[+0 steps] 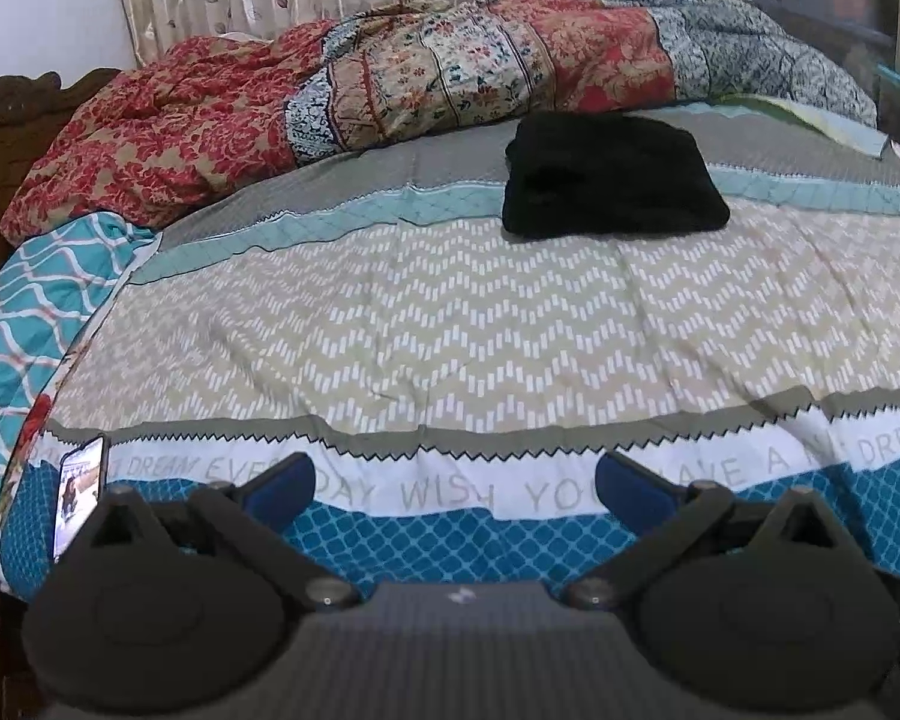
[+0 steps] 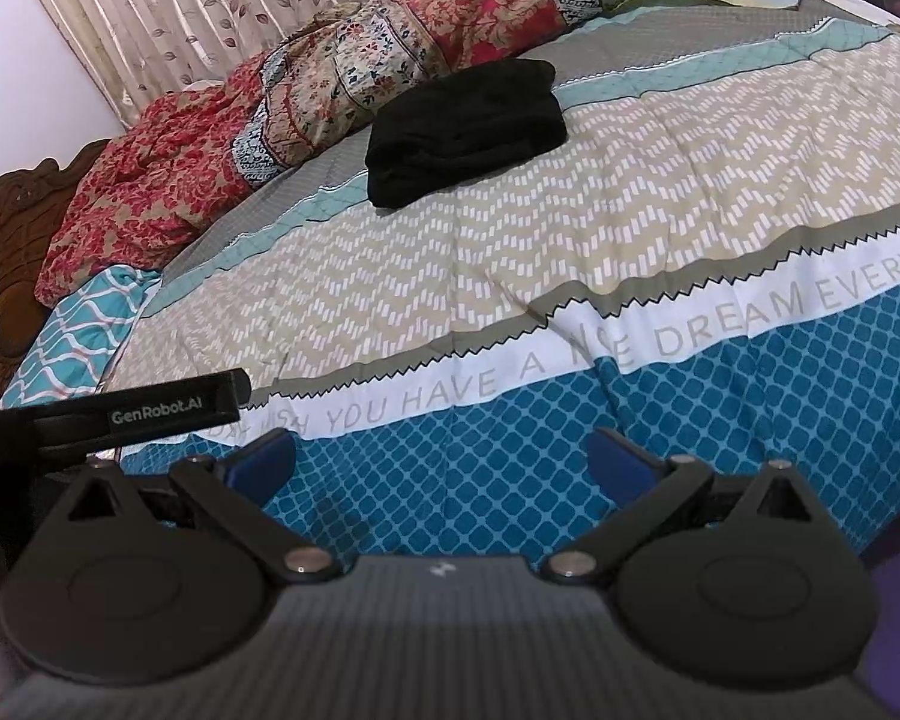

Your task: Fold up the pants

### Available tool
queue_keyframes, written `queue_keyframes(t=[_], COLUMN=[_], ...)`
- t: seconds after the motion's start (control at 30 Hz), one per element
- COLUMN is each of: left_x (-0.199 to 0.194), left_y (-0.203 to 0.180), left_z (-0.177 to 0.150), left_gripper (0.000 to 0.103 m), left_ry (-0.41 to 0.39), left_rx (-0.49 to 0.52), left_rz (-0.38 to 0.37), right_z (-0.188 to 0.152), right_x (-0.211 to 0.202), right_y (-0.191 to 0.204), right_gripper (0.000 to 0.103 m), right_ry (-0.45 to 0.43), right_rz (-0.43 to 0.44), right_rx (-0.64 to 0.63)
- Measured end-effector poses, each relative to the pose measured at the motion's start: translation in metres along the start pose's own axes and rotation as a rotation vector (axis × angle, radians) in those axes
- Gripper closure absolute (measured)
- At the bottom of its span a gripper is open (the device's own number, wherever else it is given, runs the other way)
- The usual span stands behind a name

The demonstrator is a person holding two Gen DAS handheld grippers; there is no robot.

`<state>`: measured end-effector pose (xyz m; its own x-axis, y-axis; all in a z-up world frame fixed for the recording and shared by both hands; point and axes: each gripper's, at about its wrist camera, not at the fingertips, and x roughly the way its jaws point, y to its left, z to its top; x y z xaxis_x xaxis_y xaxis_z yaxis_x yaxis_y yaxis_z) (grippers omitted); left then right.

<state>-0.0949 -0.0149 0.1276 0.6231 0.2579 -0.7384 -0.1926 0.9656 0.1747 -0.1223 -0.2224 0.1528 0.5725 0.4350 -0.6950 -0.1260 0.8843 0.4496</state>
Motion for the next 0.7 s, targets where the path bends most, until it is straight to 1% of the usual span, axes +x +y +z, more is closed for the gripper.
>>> queue_keyframes(t=[0.2,0.37,0.53,0.7], left_x=[-0.008,-0.014,-0.013,-0.009], left_y=[0.007,0.007,0.009,0.008], left_z=[0.003,0.003,0.003,0.001], left_gripper=[0.000,0.000,0.000,0.000], left_ry=[-0.055,-0.090,-0.079,-0.031], left_rx=[-0.039,-0.039,-0.041,-0.039], left_rz=[0.005,0.016,-0.007,-0.035], right_z=[0.001,0.001,0.002,0.002], right_x=[0.000,-0.001,-0.003,-0.003], right_y=[-0.002,0.000,0.003,0.003], right_gripper=[0.000,0.000,0.000,0.000], right_ry=[-0.003,-0.010,-0.025,-0.025], right_rz=[-0.005,-0.005,-0.005,-0.007], right_rx=[0.004,0.000,-0.012,-0.012])
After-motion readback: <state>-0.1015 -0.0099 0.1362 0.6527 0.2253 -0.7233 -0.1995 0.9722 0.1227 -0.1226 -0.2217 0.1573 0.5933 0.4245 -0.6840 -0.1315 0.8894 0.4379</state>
